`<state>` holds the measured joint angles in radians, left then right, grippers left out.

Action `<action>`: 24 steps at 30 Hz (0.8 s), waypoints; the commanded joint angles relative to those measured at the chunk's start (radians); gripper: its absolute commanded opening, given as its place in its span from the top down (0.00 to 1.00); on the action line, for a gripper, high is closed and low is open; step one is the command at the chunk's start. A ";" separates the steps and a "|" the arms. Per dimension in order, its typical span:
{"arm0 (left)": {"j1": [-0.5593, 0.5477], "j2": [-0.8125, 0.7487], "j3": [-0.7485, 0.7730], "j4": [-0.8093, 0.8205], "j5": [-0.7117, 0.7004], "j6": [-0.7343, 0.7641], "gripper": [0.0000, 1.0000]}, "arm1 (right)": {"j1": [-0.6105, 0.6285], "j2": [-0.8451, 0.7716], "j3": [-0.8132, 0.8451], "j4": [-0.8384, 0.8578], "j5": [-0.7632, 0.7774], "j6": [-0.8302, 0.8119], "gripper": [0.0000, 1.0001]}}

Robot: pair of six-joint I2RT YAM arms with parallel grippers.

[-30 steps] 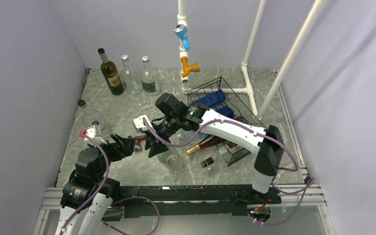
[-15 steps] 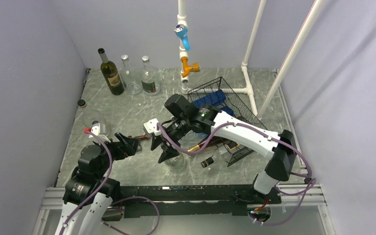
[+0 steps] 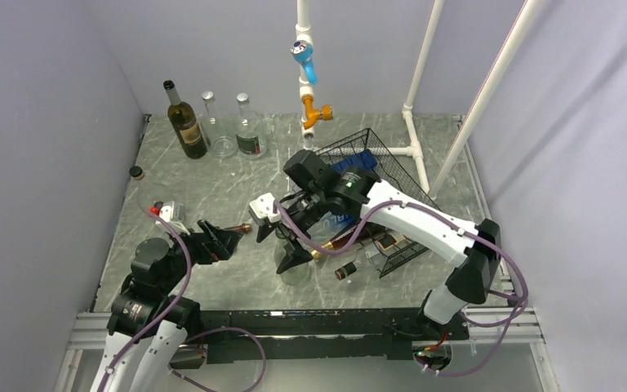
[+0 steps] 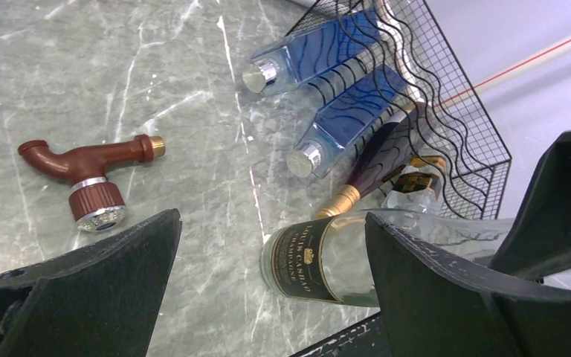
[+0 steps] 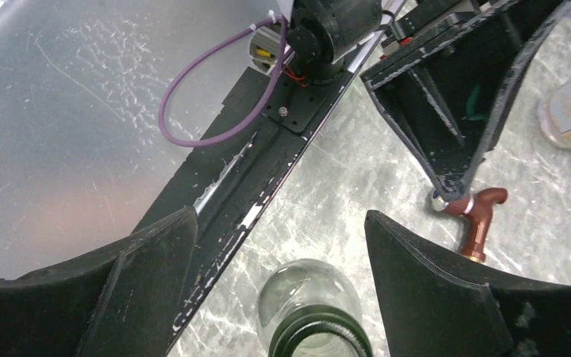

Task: Take the wine bottle off the wine rack
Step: Place the wine bottle at the center of the board.

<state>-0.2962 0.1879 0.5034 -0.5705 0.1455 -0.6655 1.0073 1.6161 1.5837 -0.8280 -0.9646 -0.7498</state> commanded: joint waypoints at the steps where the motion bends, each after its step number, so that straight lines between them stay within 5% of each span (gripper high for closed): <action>1: -0.001 0.016 0.003 0.083 0.071 0.018 0.01 | -0.027 -0.064 0.052 -0.035 -0.051 -0.040 0.13; 24: -0.001 0.093 0.030 0.216 0.295 0.052 0.01 | -0.231 -0.139 0.083 -0.061 -0.205 -0.022 0.11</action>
<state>-0.2962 0.2604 0.5034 -0.4210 0.3759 -0.6388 0.8192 1.5352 1.6386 -0.8825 -1.0897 -0.7593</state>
